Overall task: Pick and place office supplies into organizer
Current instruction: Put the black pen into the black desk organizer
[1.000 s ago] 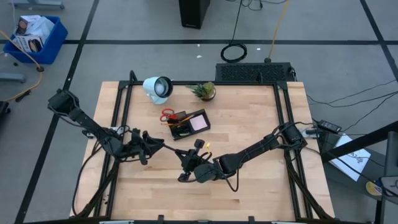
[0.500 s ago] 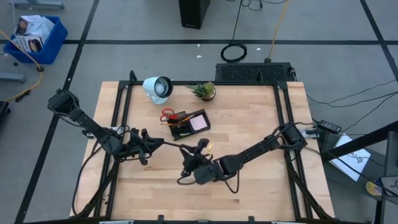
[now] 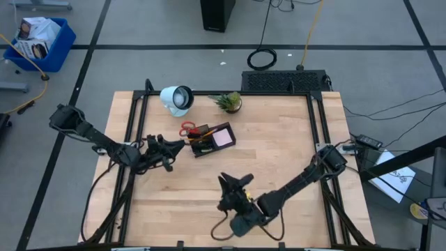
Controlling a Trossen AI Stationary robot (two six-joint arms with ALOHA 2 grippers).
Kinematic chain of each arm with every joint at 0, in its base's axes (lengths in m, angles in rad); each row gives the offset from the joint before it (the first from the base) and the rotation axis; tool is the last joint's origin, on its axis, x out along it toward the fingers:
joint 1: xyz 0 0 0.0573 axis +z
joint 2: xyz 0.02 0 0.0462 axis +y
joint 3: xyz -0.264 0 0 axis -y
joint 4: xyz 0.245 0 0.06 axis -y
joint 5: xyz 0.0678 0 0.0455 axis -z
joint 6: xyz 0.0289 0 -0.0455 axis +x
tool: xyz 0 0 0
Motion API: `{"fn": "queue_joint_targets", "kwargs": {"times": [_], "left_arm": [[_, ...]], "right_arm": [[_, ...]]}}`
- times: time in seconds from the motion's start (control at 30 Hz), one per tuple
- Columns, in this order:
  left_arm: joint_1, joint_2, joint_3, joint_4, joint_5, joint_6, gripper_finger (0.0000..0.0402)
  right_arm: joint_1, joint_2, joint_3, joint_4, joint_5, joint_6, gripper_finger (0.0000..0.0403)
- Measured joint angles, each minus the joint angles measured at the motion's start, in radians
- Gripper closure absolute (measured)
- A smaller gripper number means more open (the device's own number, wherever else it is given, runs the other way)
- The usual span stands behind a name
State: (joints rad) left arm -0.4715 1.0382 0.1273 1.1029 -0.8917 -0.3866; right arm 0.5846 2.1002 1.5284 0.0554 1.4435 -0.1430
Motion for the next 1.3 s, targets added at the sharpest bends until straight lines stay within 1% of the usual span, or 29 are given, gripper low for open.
{"fn": "queue_joint_targets", "kwargs": {"times": [0.07,0.13,0.23,0.3,0.4,0.47,0.6,0.7,0.77,0.87,0.93,1.1,1.2,1.3], "left_arm": [[0.044,0.0,0.008,-0.013,0.017,0.0,0.0366],[0.086,0.0,0.026,-0.051,0.063,-0.009,0.0364],[0.146,0.0,0.084,-0.205,0.103,-0.054,0.0367],[0.185,0.0,0.142,-0.364,0.109,-0.097,0.0374],[0.239,0.0,0.26,-0.64,0.147,-0.137,0.038],[0.269,0.0,0.351,-0.829,0.165,-0.152,0.0377],[0.319,0.0,0.541,-1.204,0.166,-0.169,0.0367],[0.351,-0.001,0.662,-1.387,0.173,-0.193,0.0366],[0.38,-0.001,0.706,-1.428,0.21,-0.19,0.0372],[0.423,0.003,0.721,-1.439,0.277,-0.169,0.038],[0.448,0.003,0.709,-1.45,0.3,-0.181,0.038],[0.509,0.003,0.652,-1.458,0.339,-0.218,0.0365],[0.541,0.003,0.614,-1.414,0.401,-0.203,0.037],[0.562,0.01,0.565,-1.303,0.468,-0.173,0.038]], "right_arm": [[0.021,0.0,-0.021,0.001,0.001,0.033,0.032],[0.037,0.0,-0.049,0.0,0.0,0.054,0.032],[0.051,0.0,-0.091,0.0,0.0,0.082,0.0319],[0.053,0.0,-0.115,0.0,0.001,0.106,0.0319],[0.064,0.0,-0.145,-0.001,0.003,0.129,0.0322],[0.075,0.0,-0.157,0.0,0.004,0.132,0.0323],[0.096,-0.006,-0.175,0.0,0.004,0.159,0.0323],[0.105,-0.012,-0.18,0.0,0.004,0.172,0.0324],[0.11,-0.013,-0.18,0.001,0.003,0.176,0.0325],[0.112,-0.013,-0.18,0.001,0.001,0.177,0.0325],[0.112,-0.013,-0.18,0.002,0.0,0.188,0.0326],[0.112,-0.013,-0.18,0.003,0.0,0.21,0.0326],[0.111,-0.013,-0.18,0.004,-0.001,0.21,0.0326],[0.11,-0.013,-0.18,0.004,-0.004,0.21,0.0326]]}}
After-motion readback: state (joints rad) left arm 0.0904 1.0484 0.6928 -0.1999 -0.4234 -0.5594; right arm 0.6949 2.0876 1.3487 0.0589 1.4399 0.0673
